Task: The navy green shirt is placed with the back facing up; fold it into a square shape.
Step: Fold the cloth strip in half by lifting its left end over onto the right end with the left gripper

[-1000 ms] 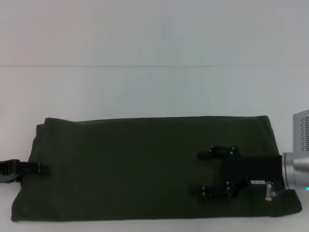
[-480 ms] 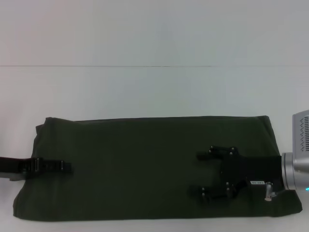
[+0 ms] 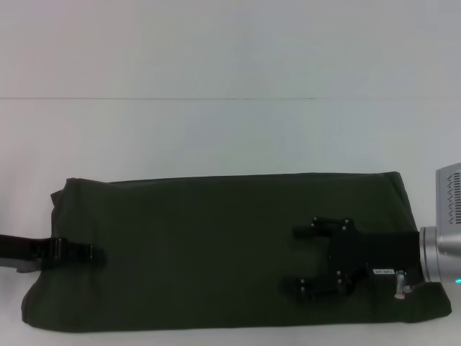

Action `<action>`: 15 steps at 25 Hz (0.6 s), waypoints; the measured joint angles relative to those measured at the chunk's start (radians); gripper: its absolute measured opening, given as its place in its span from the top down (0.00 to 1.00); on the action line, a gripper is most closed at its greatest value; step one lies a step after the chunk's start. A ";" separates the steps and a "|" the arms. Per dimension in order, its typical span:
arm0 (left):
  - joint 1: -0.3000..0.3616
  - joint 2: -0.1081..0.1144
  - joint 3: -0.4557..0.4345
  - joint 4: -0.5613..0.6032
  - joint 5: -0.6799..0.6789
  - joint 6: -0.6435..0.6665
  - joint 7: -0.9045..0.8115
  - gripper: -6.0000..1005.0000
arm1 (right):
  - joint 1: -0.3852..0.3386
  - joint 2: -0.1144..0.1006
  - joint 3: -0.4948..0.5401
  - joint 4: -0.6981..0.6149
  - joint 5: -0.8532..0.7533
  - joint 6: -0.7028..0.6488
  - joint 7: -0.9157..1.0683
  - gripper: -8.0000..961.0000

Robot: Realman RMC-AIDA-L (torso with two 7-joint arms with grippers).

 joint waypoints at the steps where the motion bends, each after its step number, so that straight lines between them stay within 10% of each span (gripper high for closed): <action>1: -0.001 0.001 0.002 0.000 0.000 0.000 -0.001 0.25 | 0.001 0.000 0.000 0.000 0.000 -0.001 0.000 0.04; 15: -0.006 0.007 0.003 0.007 -0.008 0.009 0.005 0.76 | 0.001 0.002 0.000 0.000 0.002 -0.005 0.001 0.04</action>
